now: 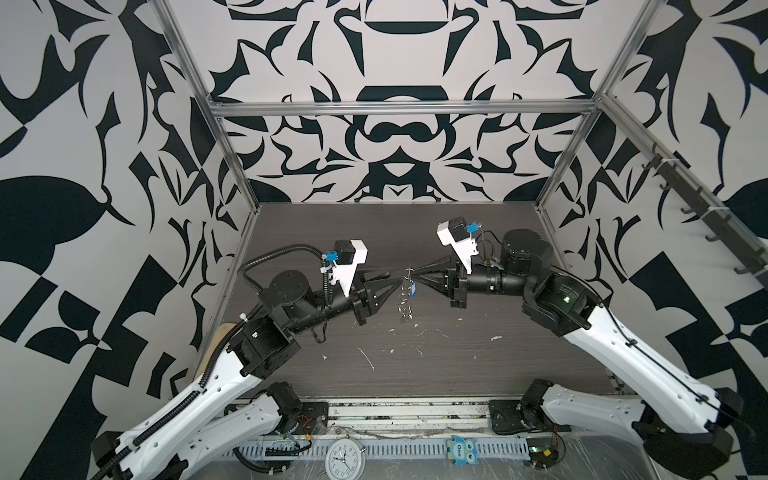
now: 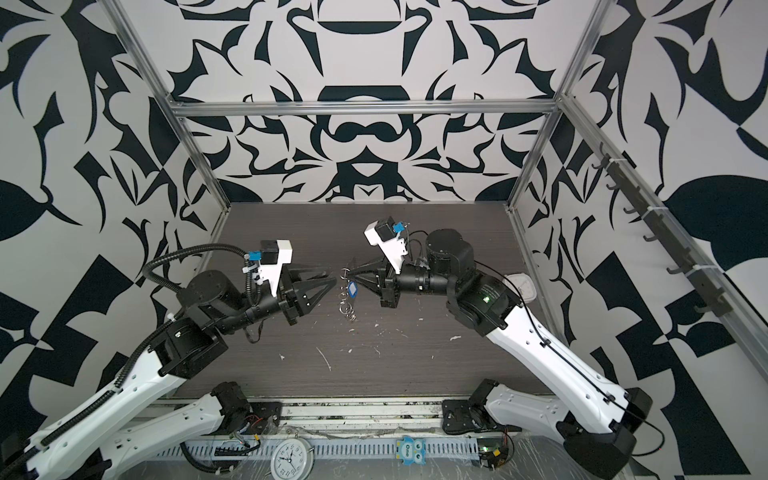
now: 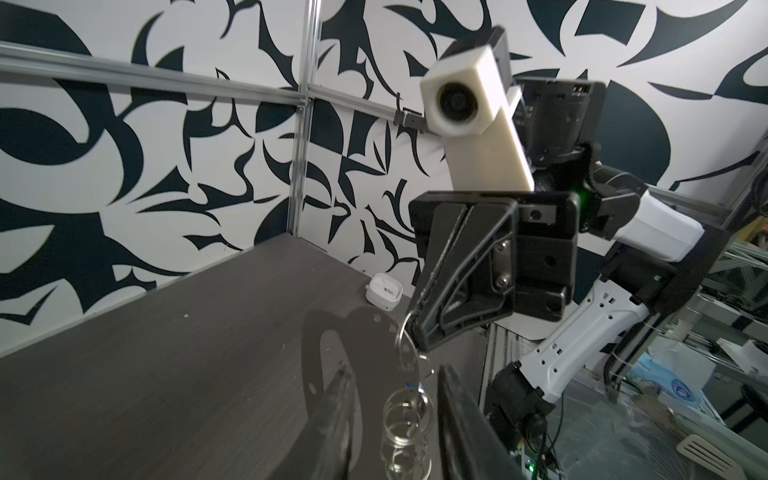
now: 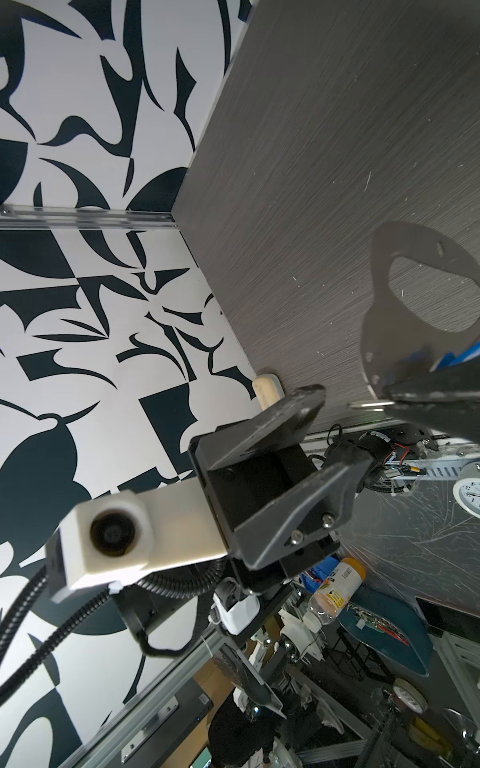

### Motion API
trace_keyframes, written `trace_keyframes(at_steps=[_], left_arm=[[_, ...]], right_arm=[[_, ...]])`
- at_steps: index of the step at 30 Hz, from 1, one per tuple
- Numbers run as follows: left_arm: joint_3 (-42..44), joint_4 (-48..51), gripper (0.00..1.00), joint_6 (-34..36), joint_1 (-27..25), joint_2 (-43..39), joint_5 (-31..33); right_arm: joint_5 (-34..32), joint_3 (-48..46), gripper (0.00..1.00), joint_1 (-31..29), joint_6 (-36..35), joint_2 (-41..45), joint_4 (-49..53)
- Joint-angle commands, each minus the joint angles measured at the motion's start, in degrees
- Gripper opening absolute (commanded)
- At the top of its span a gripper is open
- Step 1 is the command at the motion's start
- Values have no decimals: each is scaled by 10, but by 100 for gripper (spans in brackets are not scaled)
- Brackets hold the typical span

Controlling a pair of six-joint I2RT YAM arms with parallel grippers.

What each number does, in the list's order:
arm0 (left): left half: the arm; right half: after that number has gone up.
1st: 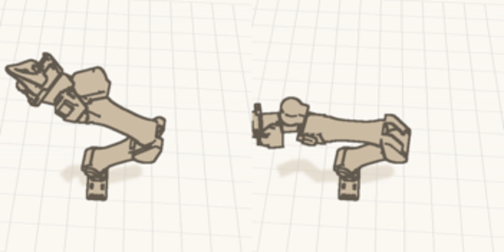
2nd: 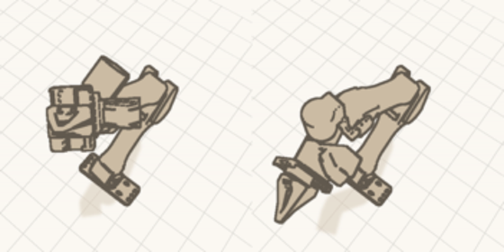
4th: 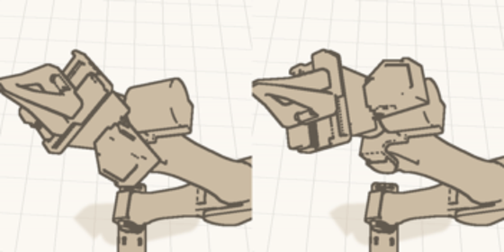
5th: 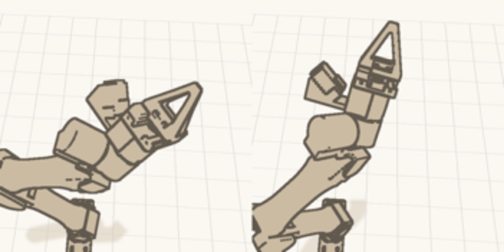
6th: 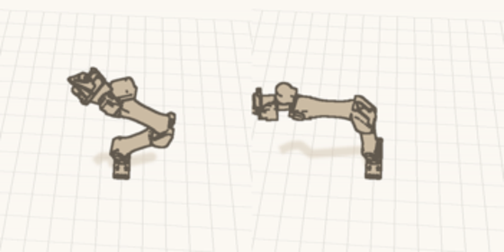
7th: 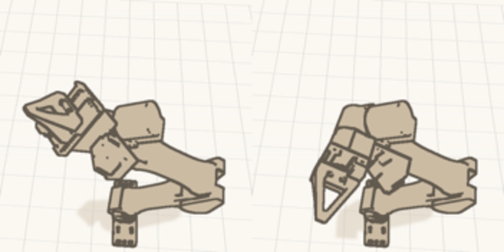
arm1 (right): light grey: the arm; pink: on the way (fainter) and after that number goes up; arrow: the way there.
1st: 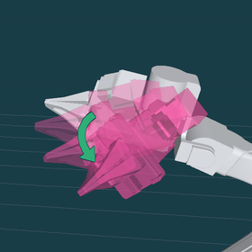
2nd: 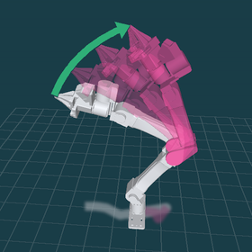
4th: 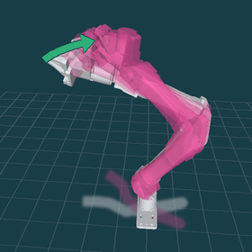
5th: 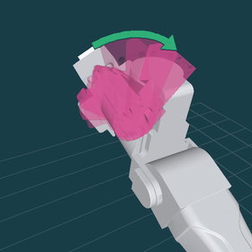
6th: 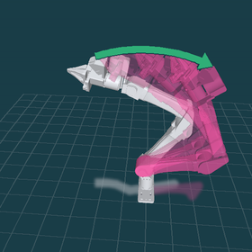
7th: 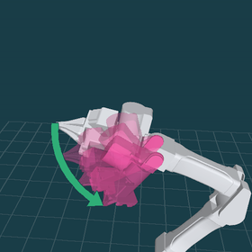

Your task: Remove the keys from the keyring

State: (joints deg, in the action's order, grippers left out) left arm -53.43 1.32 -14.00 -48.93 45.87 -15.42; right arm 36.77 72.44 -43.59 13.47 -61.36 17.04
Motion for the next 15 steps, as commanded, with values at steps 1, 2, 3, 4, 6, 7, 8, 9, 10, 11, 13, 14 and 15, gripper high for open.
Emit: trace_keyframes(at_steps=[1,2,3,4,6,7,8,9,10,11,13,14,15], left_arm=[[-24,50,35,9,0,7,-40],[-27,55,35,10,0,9,-47],[-30,59,35,10,0,10,-51],[-33,64,35,11,1,12,-54],[-39,70,34,12,1,14,-60],[-41,72,33,12,1,15,-63],[-43,74,33,12,1,16,-64],[-45,75,33,12,1,16,-64],[-47,77,33,12,3,17,-63],[-49,78,33,11,3,17,-59],[-51,79,34,10,8,15,-57],[-54,80,34,9,10,17,-58],[-55,80,34,7,14,19,-64]], right_arm=[[24,56,0,-2,-48,-7,41],[29,67,0,-2,-57,-11,57],[34,77,0,-2,-66,-15,71],[39,87,0,-2,-75,-21,88],[46,103,0,-2,-88,-30,111],[47,109,0,-2,-93,-34,120],[48,114,0,-2,-96,-37,126],[49,117,0,-2,-98,-39,129],[50,119,0,-2,-100,-40,132],[53,120,0,-2,-102,-41,134],[54,123,0,-2,-107,-42,142],[54,125,0,-2,-109,-43,146],[53,125,0,-1,-111,-42,147]])
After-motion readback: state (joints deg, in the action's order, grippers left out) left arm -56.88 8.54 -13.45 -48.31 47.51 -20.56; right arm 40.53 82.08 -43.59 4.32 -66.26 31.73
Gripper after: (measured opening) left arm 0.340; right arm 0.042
